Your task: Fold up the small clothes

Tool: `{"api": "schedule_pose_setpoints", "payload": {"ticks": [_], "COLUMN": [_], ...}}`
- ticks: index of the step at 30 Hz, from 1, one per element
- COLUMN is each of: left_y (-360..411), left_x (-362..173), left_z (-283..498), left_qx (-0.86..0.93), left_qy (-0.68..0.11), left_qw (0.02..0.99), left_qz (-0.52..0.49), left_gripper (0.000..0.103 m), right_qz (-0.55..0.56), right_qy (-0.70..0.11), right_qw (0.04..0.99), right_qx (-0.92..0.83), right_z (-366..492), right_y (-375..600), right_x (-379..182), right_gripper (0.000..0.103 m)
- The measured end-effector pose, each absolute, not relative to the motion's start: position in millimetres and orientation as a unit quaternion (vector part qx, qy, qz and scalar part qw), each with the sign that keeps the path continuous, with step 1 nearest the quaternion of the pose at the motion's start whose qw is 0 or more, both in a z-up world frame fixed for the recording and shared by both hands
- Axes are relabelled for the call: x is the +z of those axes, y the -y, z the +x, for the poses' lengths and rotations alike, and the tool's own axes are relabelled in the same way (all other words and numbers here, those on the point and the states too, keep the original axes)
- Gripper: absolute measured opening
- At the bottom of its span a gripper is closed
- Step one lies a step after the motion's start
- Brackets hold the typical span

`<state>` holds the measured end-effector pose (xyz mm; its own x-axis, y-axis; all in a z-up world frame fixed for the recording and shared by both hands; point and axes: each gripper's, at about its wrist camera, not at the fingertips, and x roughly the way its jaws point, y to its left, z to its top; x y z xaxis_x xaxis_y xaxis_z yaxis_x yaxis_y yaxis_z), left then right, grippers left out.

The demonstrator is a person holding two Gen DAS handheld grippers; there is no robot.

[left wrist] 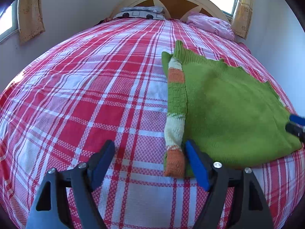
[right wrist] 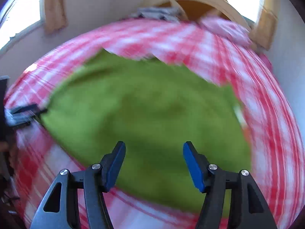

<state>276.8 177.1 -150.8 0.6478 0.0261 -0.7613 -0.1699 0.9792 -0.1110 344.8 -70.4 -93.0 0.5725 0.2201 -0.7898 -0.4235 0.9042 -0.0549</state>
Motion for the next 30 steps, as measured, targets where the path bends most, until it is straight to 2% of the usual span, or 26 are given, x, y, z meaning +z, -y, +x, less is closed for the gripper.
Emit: {"api": "schedule_pose_setpoints", "payload": {"ticks": [5,9,23,30], "left_y": [-179,-179,-187,-233], "left_x": [-151,-151,-146,-125], "left_z": [276,276,269,258], "left_qx": [0.052,0.046,0.026,0.037], "left_qy": [-0.414,-0.414,-0.410,-0.379], "left_qw": [0.904,0.904,0.903,0.913], "left_qz": [-0.091,-0.095,-0.123,-0.147], "left_gripper": [0.083,0.087,0.092,0.092], "right_qz": [-0.125,-0.117,-0.160,-0.188], "right_qy": [-0.431,-0.440,-0.430,-0.418], "right_qw": [0.868,0.867,0.869,0.869], "right_qx": [0.213,0.203,0.186,0.188], "right_z": [365,363,330,310], "right_y": [15,12,11,5], "right_x": [-115,-140,-141,-125], "right_gripper": [0.064,0.065,0.066,0.066]}}
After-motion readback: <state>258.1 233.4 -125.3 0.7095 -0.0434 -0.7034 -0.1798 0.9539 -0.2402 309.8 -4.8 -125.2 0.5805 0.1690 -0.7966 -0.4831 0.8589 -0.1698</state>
